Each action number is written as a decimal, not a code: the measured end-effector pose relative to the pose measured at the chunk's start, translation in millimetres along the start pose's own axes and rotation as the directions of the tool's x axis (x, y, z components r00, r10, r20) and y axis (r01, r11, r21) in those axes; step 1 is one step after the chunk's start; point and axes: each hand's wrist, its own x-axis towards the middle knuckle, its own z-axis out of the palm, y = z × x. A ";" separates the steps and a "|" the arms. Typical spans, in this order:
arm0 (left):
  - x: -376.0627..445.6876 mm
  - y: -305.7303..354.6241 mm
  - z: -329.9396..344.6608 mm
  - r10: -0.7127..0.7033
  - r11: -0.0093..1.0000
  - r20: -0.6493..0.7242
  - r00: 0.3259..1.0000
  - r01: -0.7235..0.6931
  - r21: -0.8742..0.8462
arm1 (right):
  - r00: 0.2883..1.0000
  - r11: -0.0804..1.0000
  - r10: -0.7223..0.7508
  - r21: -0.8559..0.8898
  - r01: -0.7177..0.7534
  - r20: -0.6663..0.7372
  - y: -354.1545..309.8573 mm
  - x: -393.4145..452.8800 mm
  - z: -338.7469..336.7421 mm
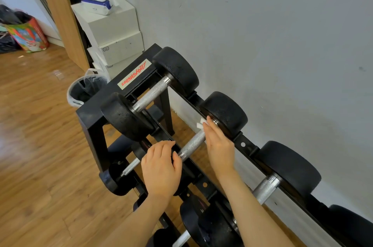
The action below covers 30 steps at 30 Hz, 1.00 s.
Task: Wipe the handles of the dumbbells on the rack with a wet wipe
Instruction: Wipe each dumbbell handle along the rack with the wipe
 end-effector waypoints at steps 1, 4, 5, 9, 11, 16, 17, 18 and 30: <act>-0.1 -0.2 0.2 0.000 1.000 -0.002 1.000 0.000 -0.001 | 1.000 1.000 -0.005 0.008 0.006 -0.011 1.2 1.8 -2.0; -0.2 0.2 0.7 -0.002 1.000 0.002 1.000 0.002 -0.001 | 0.999 1.000 -0.024 0.018 0.025 -0.045 5.4 9.7 -5.9; -0.1 0.2 0.8 -0.002 1.000 0.002 1.000 0.002 -0.002 | 0.998 0.999 -0.030 0.025 0.031 -0.054 6.3 9.9 -6.0; 0.0 -0.1 1.1 -0.002 1.000 -0.006 1.000 0.002 -0.003 | 0.995 0.998 -0.033 0.042 0.037 -0.090 12.0 0.9 -5.1; -0.2 -0.7 2.2 -0.001 1.000 -0.011 1.000 0.001 -0.003 | 0.998 0.999 -0.016 0.046 0.019 -0.054 11.5 3.2 -1.7; 0.4 -1.5 3.3 -0.001 1.000 -0.004 1.000 0.001 0.002 | 1.000 0.999 0.007 0.054 -0.008 0.015 4.7 14.5 2.9; 0.5 -1.4 3.4 0.000 1.000 -0.004 1.000 0.000 0.003 | 1.000 0.997 0.015 0.072 -0.015 -0.002 5.3 10.3 1.5; 0.5 -1.3 3.3 0.001 1.000 -0.004 1.000 -0.001 0.003 | 0.999 0.995 0.032 0.094 -0.029 -0.028 6.6 4.0 -0.1; -0.2 -3.1 4.8 0.007 1.000 -0.007 1.000 -0.007 0.012 | 0.997 0.963 0.073 0.259 -0.073 0.013 -12.3 -0.4 4.1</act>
